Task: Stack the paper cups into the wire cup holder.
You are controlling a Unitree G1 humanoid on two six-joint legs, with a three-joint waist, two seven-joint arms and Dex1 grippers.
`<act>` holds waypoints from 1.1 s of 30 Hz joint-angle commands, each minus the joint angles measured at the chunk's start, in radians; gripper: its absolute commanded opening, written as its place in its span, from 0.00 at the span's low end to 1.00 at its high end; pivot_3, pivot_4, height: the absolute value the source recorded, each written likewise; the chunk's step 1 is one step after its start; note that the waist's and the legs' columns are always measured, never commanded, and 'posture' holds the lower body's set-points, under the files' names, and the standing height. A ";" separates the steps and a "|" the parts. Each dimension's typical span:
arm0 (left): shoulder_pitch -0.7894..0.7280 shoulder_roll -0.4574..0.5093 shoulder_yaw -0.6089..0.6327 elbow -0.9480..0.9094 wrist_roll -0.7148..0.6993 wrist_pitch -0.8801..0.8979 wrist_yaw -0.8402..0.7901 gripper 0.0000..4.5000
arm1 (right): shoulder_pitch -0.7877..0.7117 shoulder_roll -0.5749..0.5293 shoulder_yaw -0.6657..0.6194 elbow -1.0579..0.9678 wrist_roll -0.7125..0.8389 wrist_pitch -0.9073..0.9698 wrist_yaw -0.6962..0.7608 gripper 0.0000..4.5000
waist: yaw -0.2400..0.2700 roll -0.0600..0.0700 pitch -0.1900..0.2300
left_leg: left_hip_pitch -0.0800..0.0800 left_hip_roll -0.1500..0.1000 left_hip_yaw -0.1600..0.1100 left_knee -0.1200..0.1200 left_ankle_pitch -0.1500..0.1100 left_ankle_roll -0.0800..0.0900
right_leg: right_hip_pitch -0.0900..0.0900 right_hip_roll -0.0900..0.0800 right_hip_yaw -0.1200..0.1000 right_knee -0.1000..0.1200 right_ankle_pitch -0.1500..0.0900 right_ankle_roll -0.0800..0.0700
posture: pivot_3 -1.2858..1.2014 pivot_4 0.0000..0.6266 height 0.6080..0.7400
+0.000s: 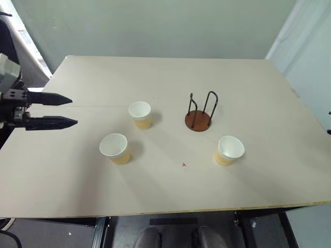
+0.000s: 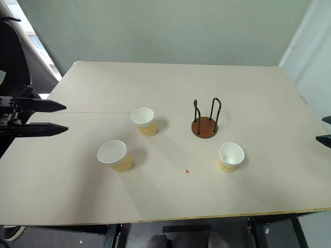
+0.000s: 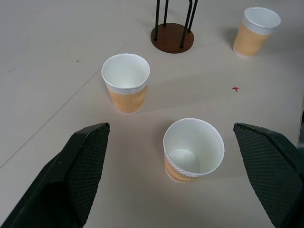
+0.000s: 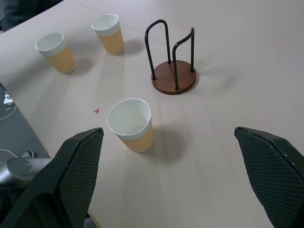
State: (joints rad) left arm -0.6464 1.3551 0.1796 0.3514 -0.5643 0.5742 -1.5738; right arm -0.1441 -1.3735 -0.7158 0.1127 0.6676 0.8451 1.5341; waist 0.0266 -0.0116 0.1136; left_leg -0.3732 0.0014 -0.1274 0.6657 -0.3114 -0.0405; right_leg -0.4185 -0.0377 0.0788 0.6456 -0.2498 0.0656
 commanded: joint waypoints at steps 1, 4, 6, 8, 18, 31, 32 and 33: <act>-0.016 0.012 0.045 -0.019 -0.010 0.007 -0.006 0.99 | 0.005 -0.004 -0.049 -0.021 0.005 0.009 0.001 1.00 | 0.000 0.000 0.000 | 0.000 0.000 0.000 0.000 0.000 0.000 | 0.000 0.000 0.000 0.000 0.000 0.000 | 0.52 0.24 1.00; -0.019 0.009 0.045 -0.018 -0.007 0.002 -0.004 0.99 | 0.013 -0.001 -0.061 -0.029 0.006 0.017 0.000 1.00 | 0.001 0.000 0.000 | 0.000 0.000 0.000 0.000 0.000 0.000 | 0.000 0.000 0.000 0.000 0.000 0.000 | 0.52 0.24 1.00; -0.024 0.006 0.042 -0.018 -0.005 -0.001 -0.003 0.99 | 0.014 0.000 -0.064 -0.032 0.007 0.020 -0.004 1.00 | 0.000 0.000 0.000 | 0.000 0.000 0.000 0.000 0.000 0.000 | 0.000 0.000 0.000 0.000 0.000 0.000 | 0.52 0.24 1.00; -0.030 0.003 0.039 -0.022 -0.005 -0.001 -0.001 0.99 | 0.004 0.000 -0.066 -0.042 0.015 0.029 -0.015 1.00 | 0.000 0.000 0.000 | 0.000 0.000 0.000 0.000 0.000 0.000 | 0.000 0.000 0.000 0.000 0.000 0.000 | 0.52 0.24 1.00; -0.066 -0.022 0.022 -0.058 -0.004 0.008 0.010 0.99 | -0.260 0.024 0.127 -0.328 0.079 0.004 -0.313 1.00 | -0.008 0.001 0.000 | 0.001 0.000 0.000 0.001 0.000 0.000 | 0.000 0.000 0.000 0.000 0.000 0.000 | 0.52 0.24 1.00; -0.085 -0.092 0.004 -0.077 0.014 -0.002 0.033 0.99 | -0.854 0.724 0.686 -0.308 -0.054 0.339 -1.095 1.00 | -0.024 -0.001 -0.002 | -0.006 0.000 -0.002 0.002 0.002 0.001 | -0.009 0.000 -0.001 0.000 0.003 0.005 | 0.52 0.24 1.00; -0.078 -0.092 0.009 -0.083 0.013 0.000 0.035 0.99 | -0.860 0.759 0.710 -0.287 -0.091 0.333 -1.133 1.00 | -0.023 -0.002 -0.003 | -0.008 0.001 -0.002 0.002 0.002 0.001 | -0.011 0.000 -0.001 0.000 0.003 0.005 | 0.52 0.24 1.00; -0.070 -0.091 0.015 -0.087 0.011 0.000 0.037 0.99 | -0.864 0.797 0.702 -0.268 -0.102 0.340 -1.165 1.00 | -0.023 -0.002 -0.003 | -0.010 0.001 -0.003 0.002 0.002 0.001 | -0.013 0.000 -0.001 0.000 0.003 0.005 | 0.52 0.24 1.00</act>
State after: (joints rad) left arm -0.7164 1.2499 0.1554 0.2928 -0.5472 0.5753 -1.5405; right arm -0.9982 -0.5958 -0.0148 -0.1704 0.6086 1.1757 0.4371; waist 0.0034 -0.0133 0.1108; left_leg -0.3836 0.0021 -0.1300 0.6678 -0.3091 -0.0400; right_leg -0.4323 -0.0375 0.0770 0.6456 -0.2467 0.0708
